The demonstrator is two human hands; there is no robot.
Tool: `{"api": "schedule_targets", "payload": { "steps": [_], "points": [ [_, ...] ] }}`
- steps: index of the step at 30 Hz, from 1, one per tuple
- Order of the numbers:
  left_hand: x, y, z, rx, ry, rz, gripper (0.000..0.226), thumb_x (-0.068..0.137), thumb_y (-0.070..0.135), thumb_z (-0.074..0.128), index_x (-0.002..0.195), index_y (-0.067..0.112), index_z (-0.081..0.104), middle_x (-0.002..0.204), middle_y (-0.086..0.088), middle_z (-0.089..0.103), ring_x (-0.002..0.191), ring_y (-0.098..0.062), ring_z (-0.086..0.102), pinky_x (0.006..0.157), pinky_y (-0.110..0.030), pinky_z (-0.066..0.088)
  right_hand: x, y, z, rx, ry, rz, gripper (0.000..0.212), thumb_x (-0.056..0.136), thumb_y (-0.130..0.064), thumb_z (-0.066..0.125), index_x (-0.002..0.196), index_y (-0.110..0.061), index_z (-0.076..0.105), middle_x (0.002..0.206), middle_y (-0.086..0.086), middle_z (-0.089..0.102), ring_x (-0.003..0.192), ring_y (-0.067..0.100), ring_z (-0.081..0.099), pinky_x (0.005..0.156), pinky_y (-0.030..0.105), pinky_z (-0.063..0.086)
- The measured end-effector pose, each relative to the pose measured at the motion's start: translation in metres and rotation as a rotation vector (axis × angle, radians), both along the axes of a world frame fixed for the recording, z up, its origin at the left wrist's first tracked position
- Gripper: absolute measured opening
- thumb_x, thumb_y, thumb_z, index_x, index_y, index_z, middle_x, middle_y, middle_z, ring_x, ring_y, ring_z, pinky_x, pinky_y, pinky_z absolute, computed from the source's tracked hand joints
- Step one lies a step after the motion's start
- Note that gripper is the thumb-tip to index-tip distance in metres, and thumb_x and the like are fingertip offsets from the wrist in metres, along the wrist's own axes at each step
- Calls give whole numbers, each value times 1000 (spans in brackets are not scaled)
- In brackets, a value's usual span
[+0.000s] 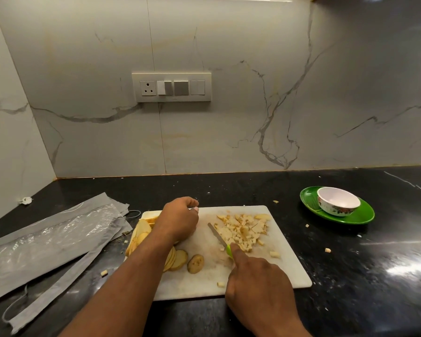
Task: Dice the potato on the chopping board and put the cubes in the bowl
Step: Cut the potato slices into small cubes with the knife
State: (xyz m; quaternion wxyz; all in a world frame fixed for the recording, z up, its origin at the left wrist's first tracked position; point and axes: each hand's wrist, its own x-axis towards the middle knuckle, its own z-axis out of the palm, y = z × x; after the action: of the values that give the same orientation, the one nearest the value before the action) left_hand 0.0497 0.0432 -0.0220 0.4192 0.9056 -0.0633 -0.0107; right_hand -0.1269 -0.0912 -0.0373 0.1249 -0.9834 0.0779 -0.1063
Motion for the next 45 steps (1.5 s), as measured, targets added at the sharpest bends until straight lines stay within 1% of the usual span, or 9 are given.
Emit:
{"api": "schedule_targets", "payload": {
  "steps": [5,9,12,14,16,17,19,21,45],
  "points": [
    [-11,-1,5,33,-1,-136,26,103,30,62,129,33,66,103,6,71,91,-11,69,89,-35,62,-25,-11,-6,81,-183,5,57,98,-42,36,152,-51,22,102,-9,68,90,11,63,76,29,44],
    [-13,-4,5,37,-20,-173,22,103,30,62,124,34,69,106,6,72,95,-10,67,94,-36,59,-66,-15,-23,130,-164,96,60,77,-49,52,134,-65,45,65,-24,63,54,-4,58,48,18,47],
    [-12,-4,5,17,-27,-175,20,103,31,61,121,35,70,105,8,72,95,-8,67,94,-36,59,-76,-33,-22,160,-281,129,53,99,-59,27,132,-73,-12,124,-23,62,109,-5,60,90,20,50],
    [-12,-4,5,22,-30,-179,19,103,31,62,120,35,70,104,9,72,95,-9,67,93,-36,59,-80,-33,-19,121,-146,152,49,93,-71,18,135,-78,-6,117,-28,64,102,-9,62,86,14,50],
    [-11,-2,5,22,-30,-178,19,103,32,62,120,35,70,103,9,72,95,-9,68,93,-36,58,-83,-30,-18,151,-109,111,58,81,-61,41,137,-69,31,73,-28,66,60,-4,64,52,18,52],
    [-11,-2,5,19,-30,-178,19,103,31,62,119,35,70,102,9,72,94,-10,68,92,-36,58,-82,-30,-22,152,-92,62,57,79,-56,44,135,-67,38,69,-26,65,57,-2,63,50,19,51],
    [-12,-1,6,15,-30,-180,19,103,31,62,119,34,71,102,8,72,94,-10,68,91,-35,58,-77,-37,-22,83,-296,32,51,90,-54,40,136,-74,28,93,-25,69,85,0,66,71,20,51],
    [-11,0,6,20,-34,-180,19,103,32,63,119,34,71,101,8,72,94,-10,68,90,-34,58,-71,-37,-11,20,-204,-54,48,94,-56,38,136,-76,24,107,-21,69,101,8,64,82,21,47],
    [-19,2,13,82,-111,-277,26,103,33,63,127,32,70,97,11,69,89,-8,65,70,-19,47,-2,-4,-1,-133,58,-60,62,97,-29,31,158,-33,19,114,2,66,92,24,61,70,36,36]
  ]
}}
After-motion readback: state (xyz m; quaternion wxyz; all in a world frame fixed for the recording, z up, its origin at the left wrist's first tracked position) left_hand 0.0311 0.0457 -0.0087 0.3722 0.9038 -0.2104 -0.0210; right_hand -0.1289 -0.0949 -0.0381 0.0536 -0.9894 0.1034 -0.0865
